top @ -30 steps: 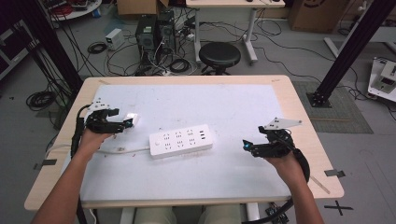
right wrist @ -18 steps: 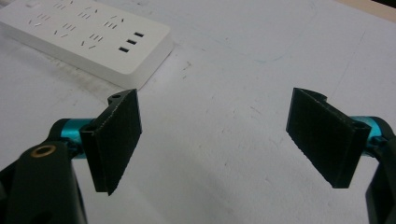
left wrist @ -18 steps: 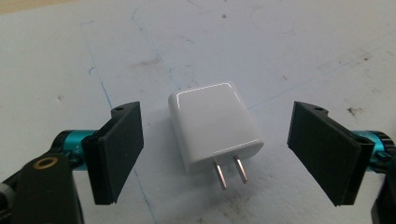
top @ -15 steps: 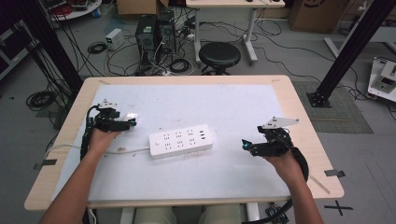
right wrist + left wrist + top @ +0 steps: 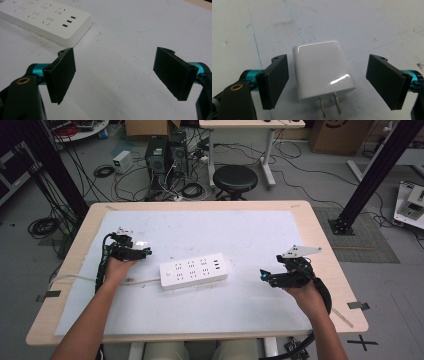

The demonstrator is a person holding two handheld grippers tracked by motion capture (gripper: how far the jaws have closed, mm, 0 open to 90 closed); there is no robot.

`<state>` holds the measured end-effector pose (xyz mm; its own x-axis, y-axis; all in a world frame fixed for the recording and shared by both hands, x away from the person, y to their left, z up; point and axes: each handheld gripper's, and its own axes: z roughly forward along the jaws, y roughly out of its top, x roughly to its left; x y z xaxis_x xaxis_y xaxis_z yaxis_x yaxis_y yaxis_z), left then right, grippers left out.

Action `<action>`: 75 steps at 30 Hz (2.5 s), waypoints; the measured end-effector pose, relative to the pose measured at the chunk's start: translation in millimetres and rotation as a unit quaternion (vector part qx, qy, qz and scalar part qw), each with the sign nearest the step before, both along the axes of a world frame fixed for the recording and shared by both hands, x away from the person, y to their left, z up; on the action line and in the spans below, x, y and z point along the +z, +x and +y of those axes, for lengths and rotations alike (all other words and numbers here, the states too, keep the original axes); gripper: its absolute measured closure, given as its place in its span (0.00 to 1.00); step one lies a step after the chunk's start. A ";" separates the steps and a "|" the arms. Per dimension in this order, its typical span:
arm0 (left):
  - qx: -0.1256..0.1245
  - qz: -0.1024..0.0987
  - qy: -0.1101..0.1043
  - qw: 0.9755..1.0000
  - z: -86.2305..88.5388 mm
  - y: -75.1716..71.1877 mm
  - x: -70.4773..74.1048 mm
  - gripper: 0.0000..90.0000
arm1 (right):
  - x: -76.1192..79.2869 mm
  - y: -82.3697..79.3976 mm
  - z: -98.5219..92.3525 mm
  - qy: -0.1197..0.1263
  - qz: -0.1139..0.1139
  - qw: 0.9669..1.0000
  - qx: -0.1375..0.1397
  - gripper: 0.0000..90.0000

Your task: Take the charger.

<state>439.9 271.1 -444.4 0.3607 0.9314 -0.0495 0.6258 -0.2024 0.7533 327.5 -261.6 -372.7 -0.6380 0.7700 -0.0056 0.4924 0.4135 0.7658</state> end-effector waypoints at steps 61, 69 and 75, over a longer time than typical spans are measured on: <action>-0.073 -0.121 -0.022 0.990 -31.0 -85.8 71.5 0.47 | 2.3 -3.0 -3.6 0.014 -0.022 1.000 0.015 0.20; -0.122 -0.144 -0.045 0.981 -39.1 -107.7 85.9 0.47 | 2.2 -5.5 -3.2 0.020 -0.022 0.999 0.018 0.20; -0.140 -0.153 -0.053 0.977 -46.2 -119.9 93.3 0.47 | 2.7 -7.7 -2.3 0.020 -0.024 0.999 0.024 0.20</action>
<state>320.0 224.9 -351.1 0.6131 0.7900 0.0088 0.2999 -0.2430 0.9225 319.8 -263.9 -370.1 -0.6738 0.7389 -0.0070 0.4347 0.4041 0.8048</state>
